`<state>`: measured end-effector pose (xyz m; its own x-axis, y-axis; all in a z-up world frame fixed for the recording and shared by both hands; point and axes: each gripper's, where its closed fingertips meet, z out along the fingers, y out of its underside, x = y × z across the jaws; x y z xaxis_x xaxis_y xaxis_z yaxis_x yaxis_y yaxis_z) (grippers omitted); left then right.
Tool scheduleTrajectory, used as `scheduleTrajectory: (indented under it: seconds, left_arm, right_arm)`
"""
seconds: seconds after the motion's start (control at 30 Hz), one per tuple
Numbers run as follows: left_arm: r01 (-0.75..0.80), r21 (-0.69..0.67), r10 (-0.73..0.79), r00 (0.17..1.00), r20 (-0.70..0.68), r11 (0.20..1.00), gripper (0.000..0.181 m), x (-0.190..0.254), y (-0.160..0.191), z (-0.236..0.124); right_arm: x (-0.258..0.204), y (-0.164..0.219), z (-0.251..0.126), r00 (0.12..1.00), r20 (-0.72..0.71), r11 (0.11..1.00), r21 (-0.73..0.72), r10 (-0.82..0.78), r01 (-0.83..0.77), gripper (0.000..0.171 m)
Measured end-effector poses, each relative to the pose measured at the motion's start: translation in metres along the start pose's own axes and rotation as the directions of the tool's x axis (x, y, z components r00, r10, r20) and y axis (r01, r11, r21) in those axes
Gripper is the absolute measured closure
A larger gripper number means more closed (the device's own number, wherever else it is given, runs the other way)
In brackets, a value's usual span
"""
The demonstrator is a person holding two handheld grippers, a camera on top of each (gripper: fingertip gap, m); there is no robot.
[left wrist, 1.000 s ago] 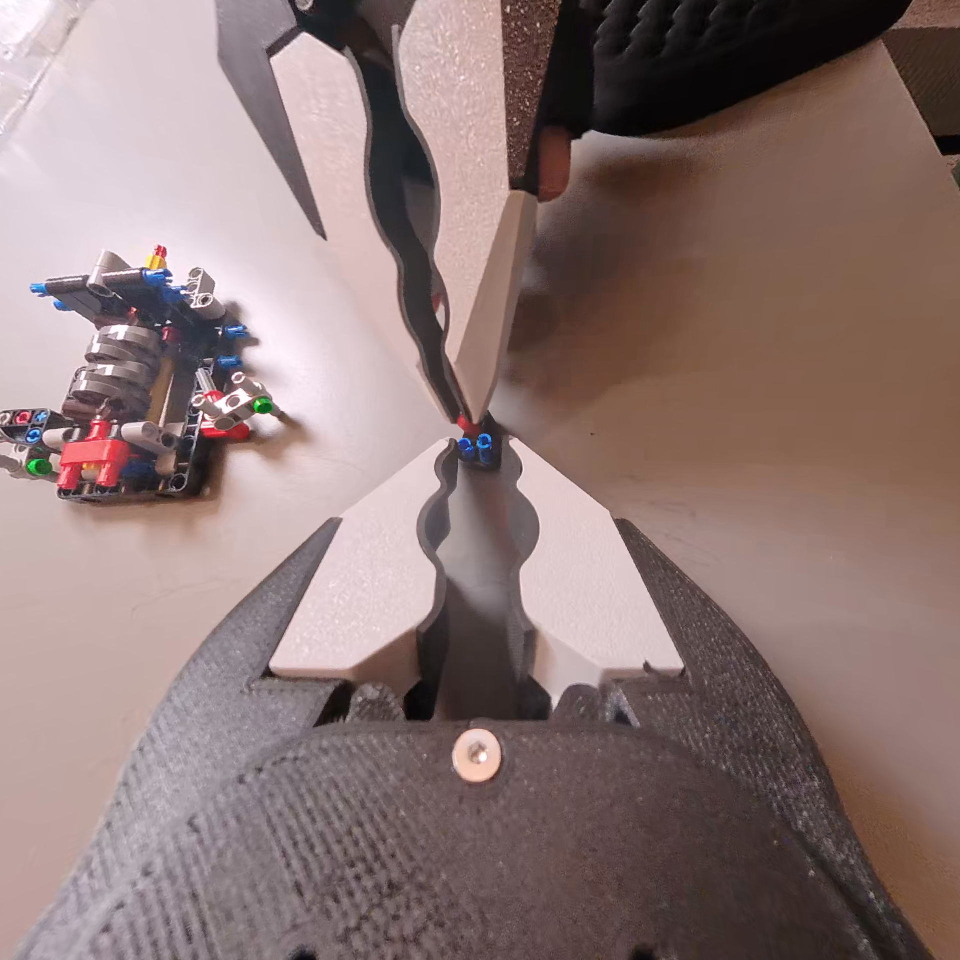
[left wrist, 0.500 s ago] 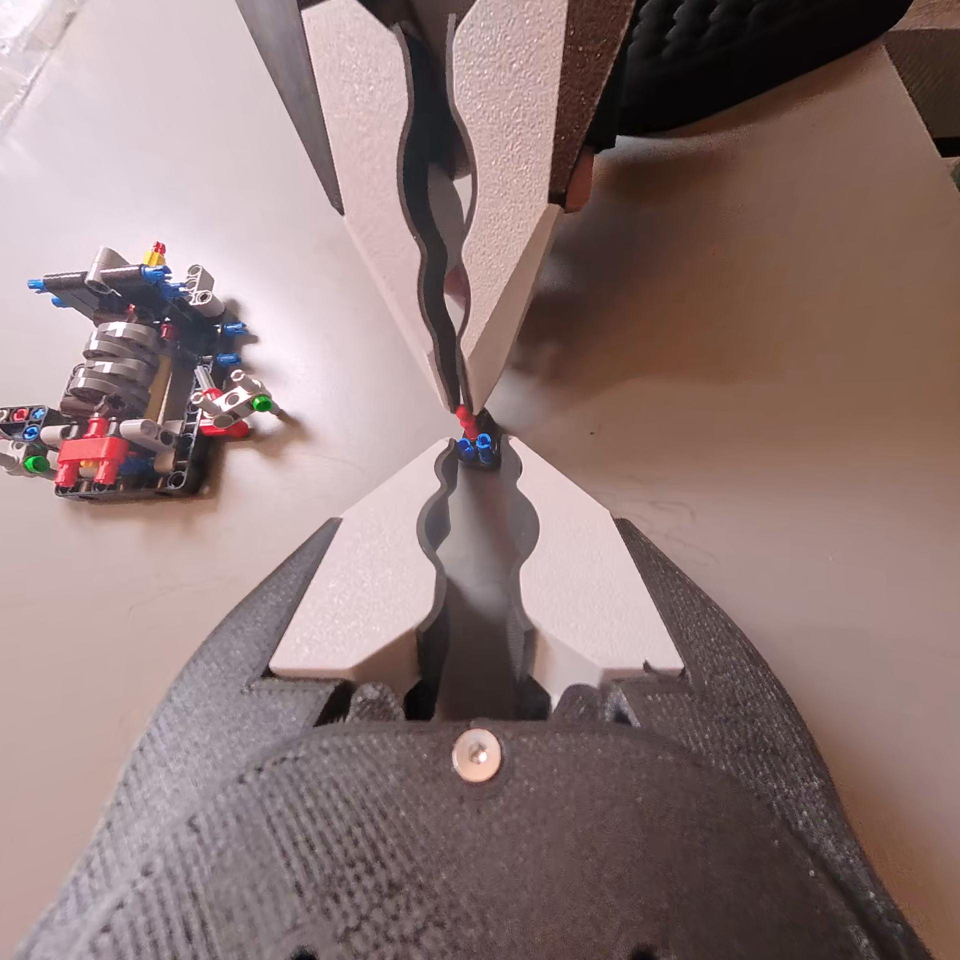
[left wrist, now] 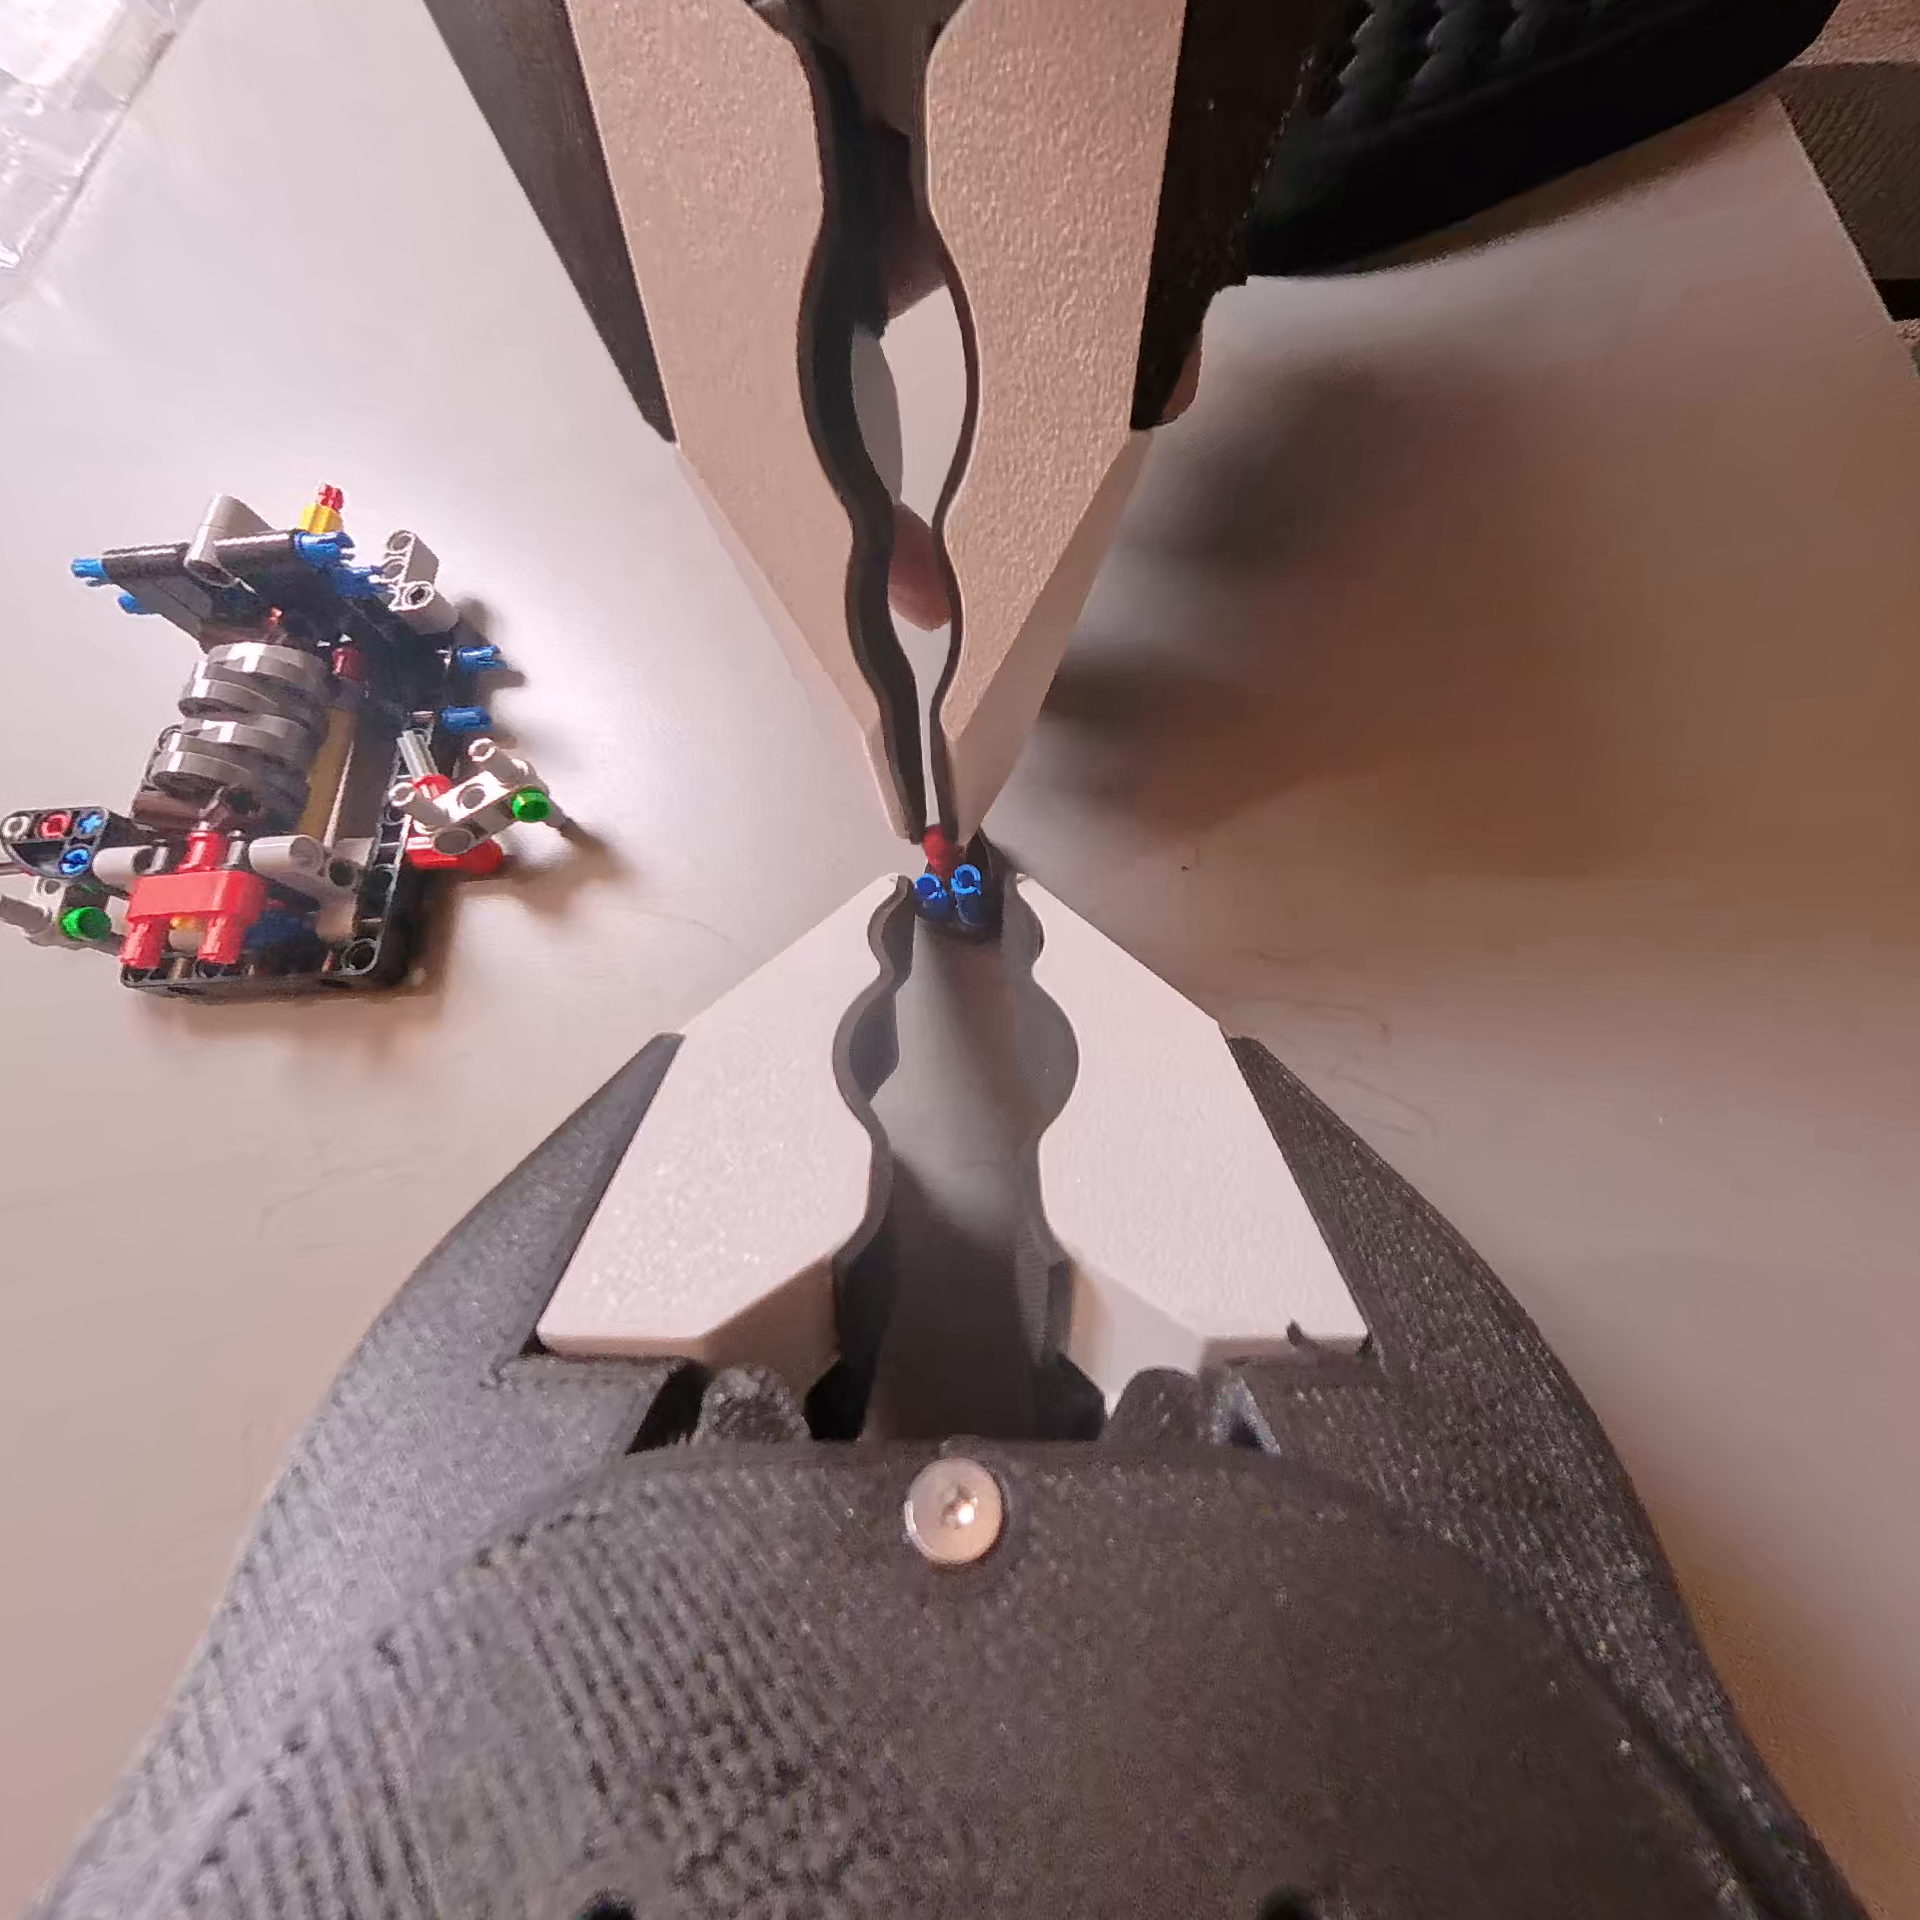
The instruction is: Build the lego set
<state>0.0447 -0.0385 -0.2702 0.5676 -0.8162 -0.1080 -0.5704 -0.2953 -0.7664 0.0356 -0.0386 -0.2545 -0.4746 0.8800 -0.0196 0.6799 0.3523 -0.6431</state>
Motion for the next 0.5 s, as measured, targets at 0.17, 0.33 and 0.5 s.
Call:
scheduleTrajectory:
  seconds: [0.17,0.33,0.5]
  left_arm:
    - [0.031,0.029,-0.03,0.999,-0.016,0.999,0.153,0.0,-0.002,-0.005]
    - [0.104,0.185,-0.097,0.994,-0.042,0.977,0.168,-0.002,-0.024,-0.018]
    - [0.113,0.253,-0.11,0.994,-0.027,0.961,0.18,-0.005,-0.036,-0.024]
  right_arm:
    - [0.0,-0.011,-0.01,0.996,0.032,0.986,0.142,0.085,-0.089,0.17]
    - [-0.003,-0.031,-0.029,0.983,0.105,0.929,0.325,0.15,-0.176,0.17]
    - [-0.003,-0.032,-0.032,0.978,0.124,0.909,0.365,0.166,-0.201,0.17]
